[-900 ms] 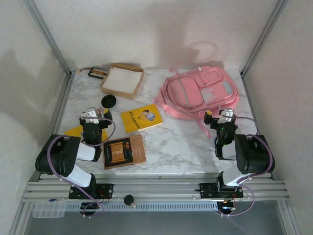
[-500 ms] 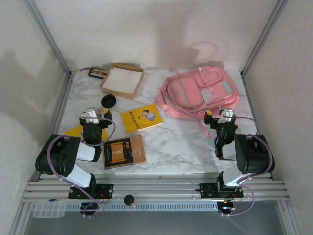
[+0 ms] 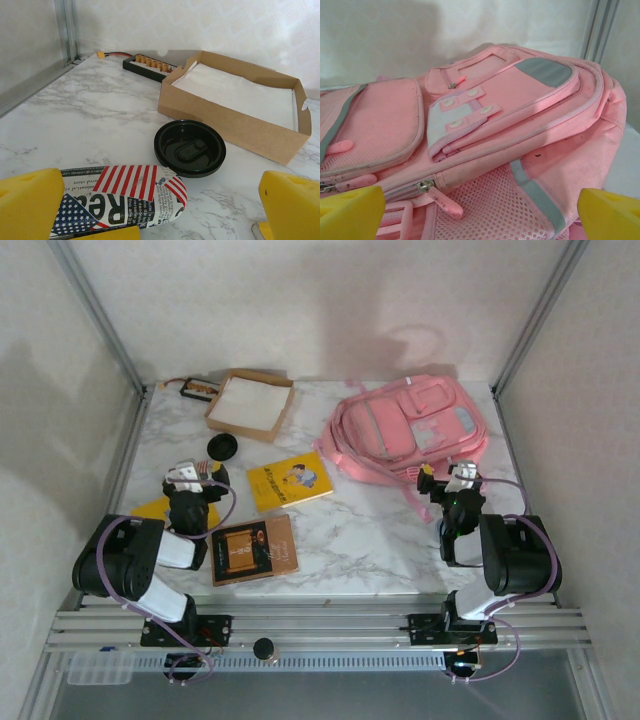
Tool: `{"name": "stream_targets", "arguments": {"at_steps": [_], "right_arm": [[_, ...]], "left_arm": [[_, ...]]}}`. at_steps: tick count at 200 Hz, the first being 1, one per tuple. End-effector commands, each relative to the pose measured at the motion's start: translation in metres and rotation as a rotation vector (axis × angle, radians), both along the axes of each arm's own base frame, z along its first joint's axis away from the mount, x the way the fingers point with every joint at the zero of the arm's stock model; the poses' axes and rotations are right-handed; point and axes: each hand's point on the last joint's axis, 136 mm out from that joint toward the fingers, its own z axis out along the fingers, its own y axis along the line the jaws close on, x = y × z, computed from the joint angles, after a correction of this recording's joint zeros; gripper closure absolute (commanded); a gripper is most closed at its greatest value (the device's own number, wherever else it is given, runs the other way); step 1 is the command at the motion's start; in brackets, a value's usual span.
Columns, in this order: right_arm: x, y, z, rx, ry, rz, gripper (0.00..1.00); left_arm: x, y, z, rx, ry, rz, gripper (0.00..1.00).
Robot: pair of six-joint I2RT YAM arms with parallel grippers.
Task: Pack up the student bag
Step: Move the student bag to the center of the table.
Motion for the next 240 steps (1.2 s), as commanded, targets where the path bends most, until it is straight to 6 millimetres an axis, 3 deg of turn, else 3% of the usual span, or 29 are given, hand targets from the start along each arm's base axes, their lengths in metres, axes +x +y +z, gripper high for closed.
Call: {"name": "stream_targets", "arguments": {"at_steps": [1, 118, 124, 152, 187, 213, 240], "right_arm": [[0.0, 0.003, 0.003, 0.0, -0.015, 0.008, 0.01], [0.001, 0.004, 0.011, 0.004, 0.023, 0.017, 0.01], [0.008, 0.003, 0.024, 0.01, 0.001, 0.008, 0.01], [0.01, -0.001, 0.041, 0.064, 0.032, -0.023, 0.01], [0.013, -0.002, 0.067, 0.199, 0.085, -0.055, 0.01], [0.009, -0.013, 0.063, 0.406, 0.212, -0.181, 0.01], [-0.002, 0.01, 0.068, 0.562, 0.258, -0.087, 0.01]], "left_arm": [[0.004, -0.001, 0.005, 0.012, -0.01, -0.013, 0.01], [0.006, -0.009, 0.014, 0.022, -0.003, -0.059, 0.01], [0.006, -0.008, 0.016, 0.021, -0.004, -0.058, 0.01], [0.007, -0.011, 0.025, -0.001, 0.039, -0.074, 0.01], [0.011, -0.011, 0.041, -0.151, 0.102, -0.046, 0.01], [0.017, -0.017, 0.058, -0.314, 0.103, -0.048, 0.01], [0.021, -0.033, 0.073, -0.51, 0.056, -0.131, 0.01]]}}
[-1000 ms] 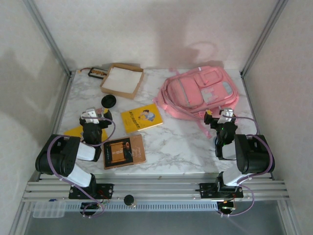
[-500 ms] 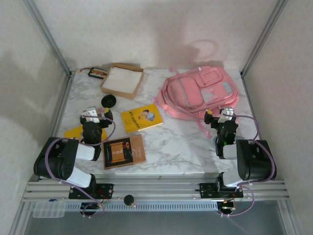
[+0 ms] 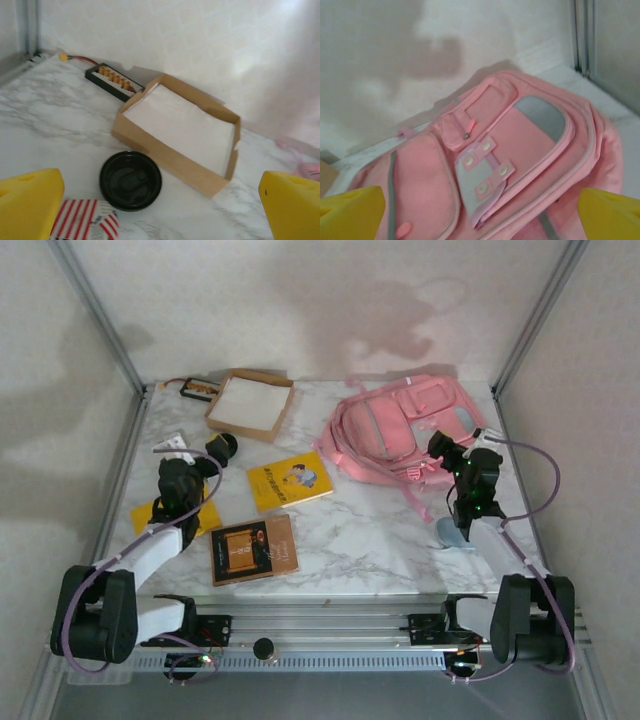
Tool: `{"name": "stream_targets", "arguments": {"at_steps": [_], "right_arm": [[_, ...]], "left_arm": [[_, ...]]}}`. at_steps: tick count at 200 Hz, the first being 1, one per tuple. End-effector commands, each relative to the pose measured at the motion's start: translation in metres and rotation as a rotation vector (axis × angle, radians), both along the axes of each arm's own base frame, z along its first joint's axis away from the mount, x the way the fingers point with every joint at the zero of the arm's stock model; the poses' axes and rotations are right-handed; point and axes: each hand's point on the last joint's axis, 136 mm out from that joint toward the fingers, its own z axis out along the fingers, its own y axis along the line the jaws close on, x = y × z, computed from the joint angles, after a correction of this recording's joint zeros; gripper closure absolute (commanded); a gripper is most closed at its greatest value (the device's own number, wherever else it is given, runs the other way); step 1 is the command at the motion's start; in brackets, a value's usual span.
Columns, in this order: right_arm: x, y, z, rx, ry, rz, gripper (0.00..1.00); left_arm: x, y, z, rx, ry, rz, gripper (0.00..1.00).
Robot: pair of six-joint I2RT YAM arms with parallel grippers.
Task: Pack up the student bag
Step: Move the student bag to the center of the table.
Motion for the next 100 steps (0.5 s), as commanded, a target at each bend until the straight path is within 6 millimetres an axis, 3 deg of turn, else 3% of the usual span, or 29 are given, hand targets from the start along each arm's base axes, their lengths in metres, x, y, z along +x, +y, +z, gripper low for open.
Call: {"name": "stream_targets", "arguments": {"at_steps": [1, 28, 59, 100], "right_arm": [[-0.02, 0.014, -0.023, 0.215, 0.147, 0.014, 0.01], [-0.029, 0.025, -0.026, 0.282, 0.193, 0.059, 0.01], [-0.037, 0.045, -0.032, 0.343, 0.266, 0.143, 0.01], [-0.053, 0.075, -0.055, 0.441, 0.392, 0.221, 0.01]], "left_arm": [[0.001, -0.015, -0.004, -0.233, 0.045, -0.072, 0.01], [0.013, -0.028, 0.002, -0.355, 0.111, -0.122, 0.01], [0.009, -0.057, 0.013, -0.467, 0.102, -0.205, 0.01], [0.004, -0.128, 0.005, -0.515, 0.205, -0.368, 0.01]]}}
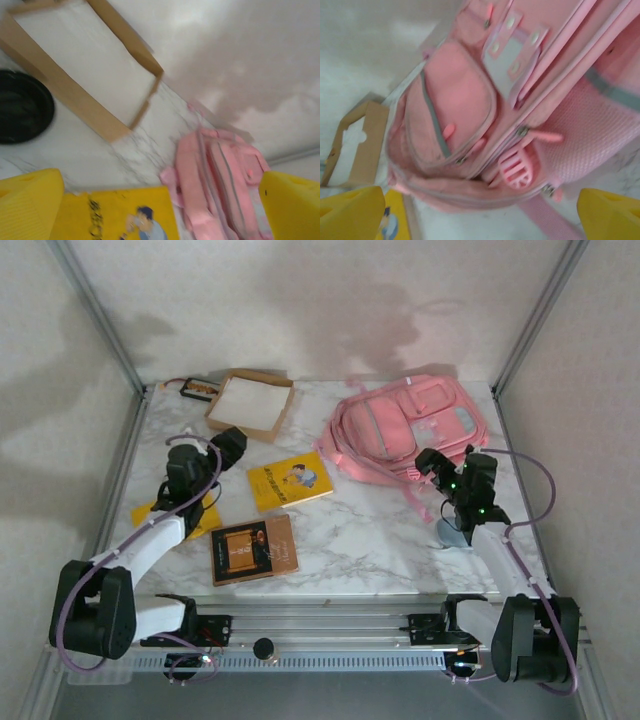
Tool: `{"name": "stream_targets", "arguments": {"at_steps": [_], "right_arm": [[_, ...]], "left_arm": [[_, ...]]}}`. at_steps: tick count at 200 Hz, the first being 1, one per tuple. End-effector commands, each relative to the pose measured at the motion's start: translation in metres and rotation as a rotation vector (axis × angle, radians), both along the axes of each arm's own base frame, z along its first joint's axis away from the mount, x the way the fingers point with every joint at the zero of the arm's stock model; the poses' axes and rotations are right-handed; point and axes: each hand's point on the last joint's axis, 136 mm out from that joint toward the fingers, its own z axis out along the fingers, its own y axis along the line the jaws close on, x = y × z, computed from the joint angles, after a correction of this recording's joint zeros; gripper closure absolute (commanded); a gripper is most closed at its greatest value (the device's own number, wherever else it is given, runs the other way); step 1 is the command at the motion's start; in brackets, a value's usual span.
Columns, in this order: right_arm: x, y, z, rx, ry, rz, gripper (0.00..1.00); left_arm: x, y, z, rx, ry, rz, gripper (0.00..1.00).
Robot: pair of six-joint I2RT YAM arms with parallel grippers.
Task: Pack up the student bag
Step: Move the student bag to the center of the table.
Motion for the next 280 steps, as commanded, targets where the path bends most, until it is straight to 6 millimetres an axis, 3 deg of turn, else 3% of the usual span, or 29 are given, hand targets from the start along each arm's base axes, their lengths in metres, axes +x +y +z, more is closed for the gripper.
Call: {"name": "stream_targets", "arguments": {"at_steps": [1, 16, 43, 72, 82, 105, 139, 164, 219, 255, 280], "right_arm": [[-0.011, 0.024, -0.008, 0.095, 0.084, 0.07, 0.01], [-0.014, 0.025, -0.017, 0.096, 0.122, 0.079, 0.01], [-0.013, 0.008, -0.025, 0.075, 0.146, 0.025, 0.01], [-0.01, -0.004, -0.035, 0.073, 0.176, -0.029, 0.01], [-0.008, -0.007, -0.037, 0.067, 0.185, -0.041, 0.01], [-0.004, -0.014, -0.045, 0.063, 0.21, -0.085, 0.01], [0.002, -0.018, -0.047, 0.051, 0.219, -0.103, 0.01], [0.003, -0.02, -0.051, 0.039, 0.23, -0.107, 0.01], [0.003, -0.022, -0.067, 0.036, 0.266, -0.119, 0.01], [0.008, -0.026, -0.073, 0.06, 0.275, -0.134, 0.01], [0.015, -0.029, -0.074, 0.076, 0.27, -0.141, 0.01]], "left_arm": [[-0.003, -0.048, 0.003, -0.075, 0.045, -0.126, 0.01], [-0.002, -0.079, -0.001, -0.077, 0.072, -0.187, 0.01], [0.008, -0.132, -0.015, -0.05, 0.125, -0.273, 0.01], [0.029, -0.176, -0.031, 0.015, 0.162, -0.317, 0.01], [0.038, -0.185, -0.048, 0.063, 0.214, -0.318, 0.01], [0.058, -0.198, -0.085, 0.109, 0.318, -0.296, 0.01], [0.083, -0.221, -0.111, 0.11, 0.348, -0.321, 0.07], [0.099, -0.246, -0.119, 0.096, 0.33, -0.404, 0.11], [0.121, -0.259, -0.142, 0.127, 0.382, -0.413, 0.17], [0.13, -0.266, -0.139, 0.083, 0.374, -0.404, 0.41], [0.132, -0.27, -0.134, 0.057, 0.371, -0.399, 0.67]]}}
